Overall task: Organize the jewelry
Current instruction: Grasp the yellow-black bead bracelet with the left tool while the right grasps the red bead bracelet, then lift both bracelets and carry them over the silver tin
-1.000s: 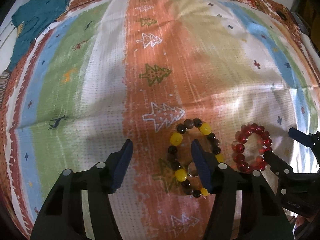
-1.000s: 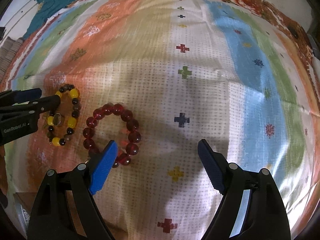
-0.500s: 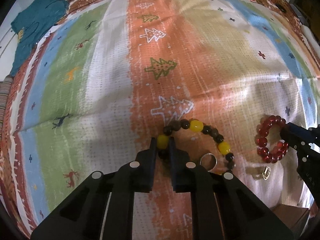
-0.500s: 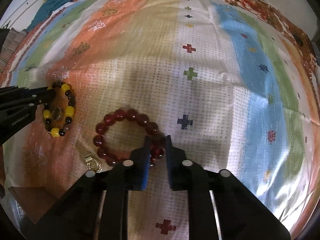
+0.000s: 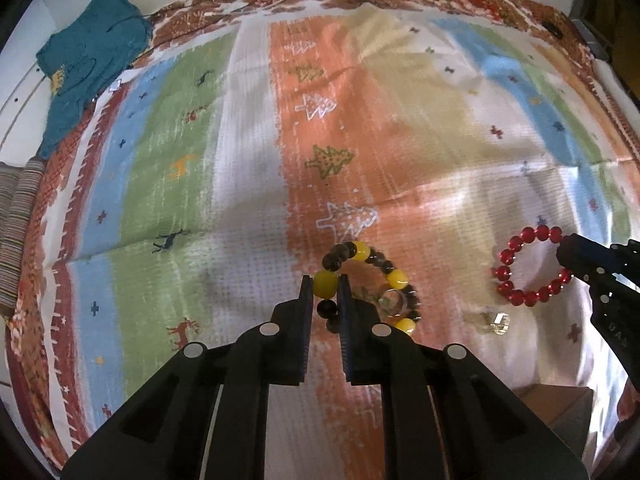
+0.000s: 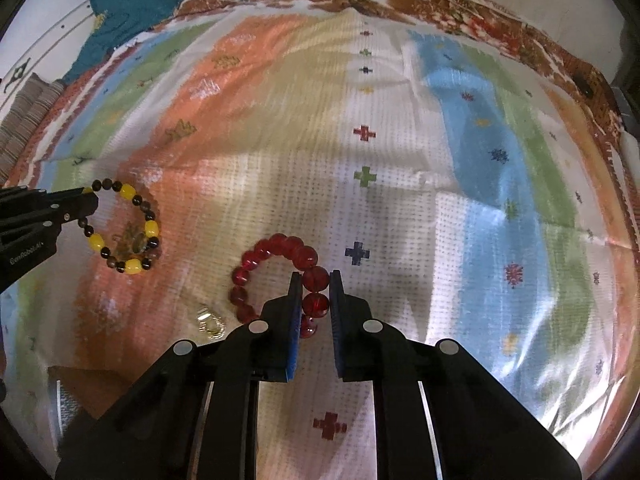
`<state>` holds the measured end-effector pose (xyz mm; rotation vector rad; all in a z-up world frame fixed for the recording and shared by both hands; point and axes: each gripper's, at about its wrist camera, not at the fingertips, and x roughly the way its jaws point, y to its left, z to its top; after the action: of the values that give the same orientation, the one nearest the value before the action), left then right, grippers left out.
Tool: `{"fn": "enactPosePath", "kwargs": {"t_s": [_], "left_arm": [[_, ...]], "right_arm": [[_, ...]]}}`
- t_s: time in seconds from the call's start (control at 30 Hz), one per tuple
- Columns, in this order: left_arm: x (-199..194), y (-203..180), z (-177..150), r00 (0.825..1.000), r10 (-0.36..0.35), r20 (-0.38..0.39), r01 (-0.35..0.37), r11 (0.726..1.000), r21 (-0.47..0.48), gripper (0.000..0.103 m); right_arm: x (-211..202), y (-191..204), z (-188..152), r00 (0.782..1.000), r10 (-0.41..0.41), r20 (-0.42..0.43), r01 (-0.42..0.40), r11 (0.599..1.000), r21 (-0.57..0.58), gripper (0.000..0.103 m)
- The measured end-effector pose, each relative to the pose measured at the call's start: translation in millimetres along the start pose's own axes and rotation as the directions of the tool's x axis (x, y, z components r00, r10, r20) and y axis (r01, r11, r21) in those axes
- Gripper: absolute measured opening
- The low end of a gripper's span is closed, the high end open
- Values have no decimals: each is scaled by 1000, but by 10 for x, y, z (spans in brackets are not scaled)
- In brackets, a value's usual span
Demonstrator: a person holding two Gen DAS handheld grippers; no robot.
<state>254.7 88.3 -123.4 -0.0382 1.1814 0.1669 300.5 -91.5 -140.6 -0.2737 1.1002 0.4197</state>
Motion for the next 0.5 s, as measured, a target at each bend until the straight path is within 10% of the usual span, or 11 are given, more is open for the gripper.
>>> {"fn": "enactPosePath", "kwargs": {"t_s": [0.5], "left_arm": [[-480,-206,10,994,-67,82,64,997,29,11]], "right_arm": [[-412,-33,-26,994,69,79,-72,997,40,14]]}}
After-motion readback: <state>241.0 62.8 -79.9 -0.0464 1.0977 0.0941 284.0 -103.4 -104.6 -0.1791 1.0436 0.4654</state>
